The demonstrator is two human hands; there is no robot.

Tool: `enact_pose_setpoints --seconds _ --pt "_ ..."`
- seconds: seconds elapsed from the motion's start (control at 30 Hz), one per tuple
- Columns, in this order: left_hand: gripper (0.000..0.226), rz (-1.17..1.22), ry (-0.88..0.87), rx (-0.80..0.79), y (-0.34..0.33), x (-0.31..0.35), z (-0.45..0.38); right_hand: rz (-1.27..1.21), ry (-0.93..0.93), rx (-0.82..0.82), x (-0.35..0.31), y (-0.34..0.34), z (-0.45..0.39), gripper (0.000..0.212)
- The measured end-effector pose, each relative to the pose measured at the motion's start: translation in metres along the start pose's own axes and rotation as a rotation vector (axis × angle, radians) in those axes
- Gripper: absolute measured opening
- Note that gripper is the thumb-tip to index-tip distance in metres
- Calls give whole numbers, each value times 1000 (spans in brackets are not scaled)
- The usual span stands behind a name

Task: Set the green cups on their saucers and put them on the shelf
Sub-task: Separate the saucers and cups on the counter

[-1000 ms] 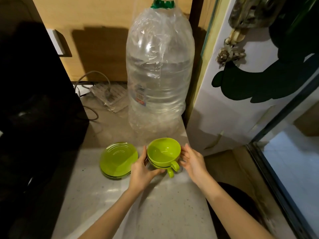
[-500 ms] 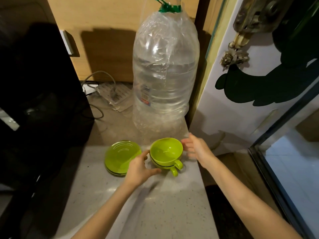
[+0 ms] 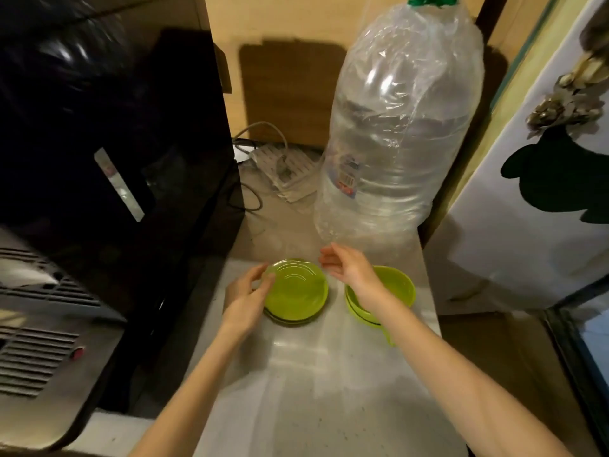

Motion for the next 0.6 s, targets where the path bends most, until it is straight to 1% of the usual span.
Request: enact_pose_setpoints --seconds 0.03,0.1,0.13,0.2,0.3,0.37,0.43,0.5,0.6 --pt "44 -3 24 -12 0 -7 -3 13 -18 -6 3 -7 -1 31" --pt "50 12 72 -44 -3 -19 -7 79 -59 -11 9 -16 0 39" --pt "53 3 89 -66 -6 -24 -8 151 -53 10 9 -17 0 42" --pt "64 -42 107 -133 -14 -32 -9 214 -53 6 15 -23 -3 45" --pt "98 -208 76 -225 -24 -37 -6 262 -90 0 27 -30 -6 52" --pt "116 -330 44 -229 -26 -38 -5 283 -122 0 39 -31 -6 54" --pt "121 -381 9 -210 -28 -36 -4 284 -128 33 43 -30 -5 54" --pt "119 -392 -17 -184 -28 -34 -4 282 -123 56 44 -29 -3 52" --pt "121 -389 -9 -170 -26 -36 -5 281 -124 71 44 -28 -2 51"
Point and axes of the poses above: each hand's wrist, its own z-axis away from the middle knuckle, its own y-axis out of the back of the hand, x = y × z, the point moved 8 cm from there along -z, towards the middle knuckle, and after that the axes turned 5 degrees about -x, right-handed, at the moved point
